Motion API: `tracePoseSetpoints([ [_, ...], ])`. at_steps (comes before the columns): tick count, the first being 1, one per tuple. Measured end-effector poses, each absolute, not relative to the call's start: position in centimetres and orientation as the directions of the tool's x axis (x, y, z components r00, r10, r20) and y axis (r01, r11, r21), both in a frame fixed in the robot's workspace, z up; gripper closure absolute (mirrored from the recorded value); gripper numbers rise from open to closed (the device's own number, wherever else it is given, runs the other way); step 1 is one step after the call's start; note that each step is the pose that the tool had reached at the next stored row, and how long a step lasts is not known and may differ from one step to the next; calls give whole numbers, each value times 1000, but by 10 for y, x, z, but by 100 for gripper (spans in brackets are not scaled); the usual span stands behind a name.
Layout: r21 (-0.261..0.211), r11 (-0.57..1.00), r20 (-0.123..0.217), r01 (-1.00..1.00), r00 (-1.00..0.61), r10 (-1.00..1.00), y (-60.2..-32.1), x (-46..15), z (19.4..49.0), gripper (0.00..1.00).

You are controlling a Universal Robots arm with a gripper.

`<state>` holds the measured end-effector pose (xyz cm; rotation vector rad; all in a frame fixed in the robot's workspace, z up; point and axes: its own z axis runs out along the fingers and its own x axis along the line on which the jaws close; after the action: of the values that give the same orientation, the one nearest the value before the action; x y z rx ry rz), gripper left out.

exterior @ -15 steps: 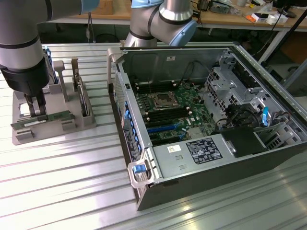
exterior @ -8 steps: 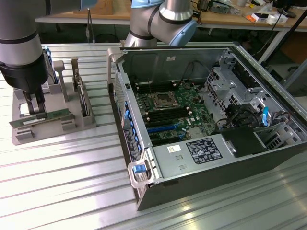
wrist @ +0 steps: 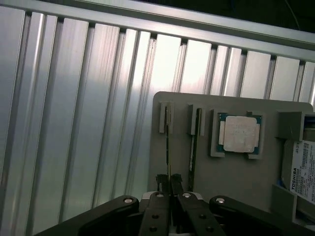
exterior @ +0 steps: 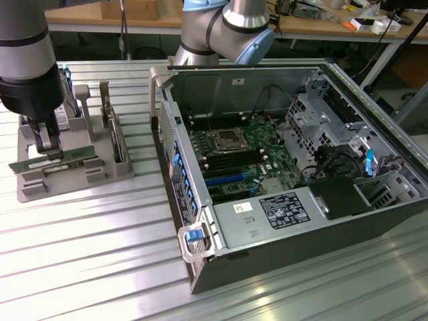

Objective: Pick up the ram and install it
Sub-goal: 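Pick up the ram and move it above insertion slot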

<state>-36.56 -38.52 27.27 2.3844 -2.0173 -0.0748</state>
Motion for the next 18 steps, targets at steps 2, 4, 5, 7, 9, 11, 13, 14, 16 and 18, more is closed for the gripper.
tracePoseSetpoints([
  [2, 44, -166, -25, -985, 165, -986, -385, -366, 279, 87],
  [4, 44, -166, -25, -985, 165, -986, -385, -366, 284, 87],
  [5, 44, -166, -25, -985, 165, -986, -385, -366, 285, 87],
  [7, 44, -166, -25, -985, 165, -986, -385, -366, 290, 87],
  [9, 44, -166, -25, -985, 165, -986, -385, -366, 295, 87],
  [11, 44, -166, -25, -985, 165, -986, -385, -366, 302, 87],
  [13, 44, -166, -25, -985, 165, -986, -385, -366, 308, 87],
  [14, 44, -166, -25, -985, 165, -986, -385, -366, 310, 87],
  [16, 44, -166, -25, -985, 165, -986, -385, -366, 314, 87],
  [18, 44, -166, -25, -985, 165, -986, -385, -366, 319, 87],
])
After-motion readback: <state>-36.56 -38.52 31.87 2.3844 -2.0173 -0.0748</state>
